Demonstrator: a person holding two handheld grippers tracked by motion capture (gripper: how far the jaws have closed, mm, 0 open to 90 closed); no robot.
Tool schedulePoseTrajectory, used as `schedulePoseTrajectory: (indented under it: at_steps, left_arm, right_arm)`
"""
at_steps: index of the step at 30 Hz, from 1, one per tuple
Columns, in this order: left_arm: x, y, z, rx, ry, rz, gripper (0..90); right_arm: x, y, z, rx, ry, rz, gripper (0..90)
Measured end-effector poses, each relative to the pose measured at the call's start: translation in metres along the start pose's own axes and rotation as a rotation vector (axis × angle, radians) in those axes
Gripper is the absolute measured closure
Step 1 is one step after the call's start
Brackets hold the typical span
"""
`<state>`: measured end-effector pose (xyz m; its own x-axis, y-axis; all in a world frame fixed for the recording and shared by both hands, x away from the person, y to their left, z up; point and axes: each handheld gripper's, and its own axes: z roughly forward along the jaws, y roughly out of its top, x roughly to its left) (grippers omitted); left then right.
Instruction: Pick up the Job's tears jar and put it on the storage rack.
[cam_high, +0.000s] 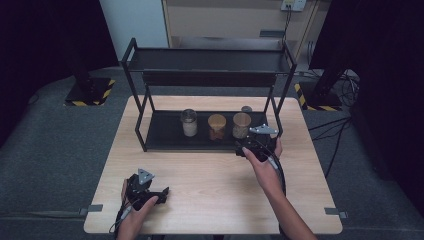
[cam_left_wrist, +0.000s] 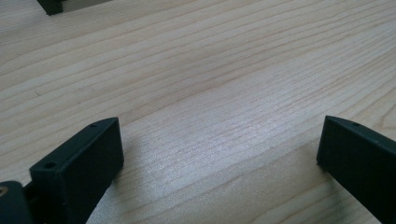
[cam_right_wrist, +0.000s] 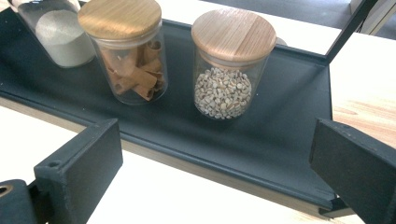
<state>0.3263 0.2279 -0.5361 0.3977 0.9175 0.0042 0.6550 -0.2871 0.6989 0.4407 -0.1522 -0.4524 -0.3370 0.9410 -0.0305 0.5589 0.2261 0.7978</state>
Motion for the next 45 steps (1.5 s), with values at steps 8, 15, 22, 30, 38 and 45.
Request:
schedulePoseTrajectory:
  at_steps: [8,15,22,30,38,45]
  left_arm:
    - [0.000,0.000,0.000,0.000,0.000,0.000,0.0]
    - [0.000,0.000,0.000,0.000,0.000,0.000,0.0]
    - [0.000,0.000,0.000,0.000,0.000,0.000,0.0]
    - [0.000,0.000,0.000,0.000,0.000,0.000,0.0]
    - [0.000,0.000,0.000,0.000,0.000,0.000,0.0]
    - [0.000,0.000,0.000,0.000,0.000,0.000,0.0]
  right_arm:
    - [-0.001,-0.003,-0.002,0.001,0.004,-0.005,2.8]
    - [-0.004,-0.009,-0.006,-0.001,0.003,-0.003,2.8]
    - [-0.006,-0.014,-0.008,-0.004,0.005,0.004,2.8]
    - [-0.009,-0.020,-0.010,-0.002,0.005,0.005,2.8]
    - [-0.012,-0.027,-0.013,-0.002,0.009,0.008,2.8]
    - [-0.014,-0.036,-0.017,-0.002,0.010,0.010,2.8]
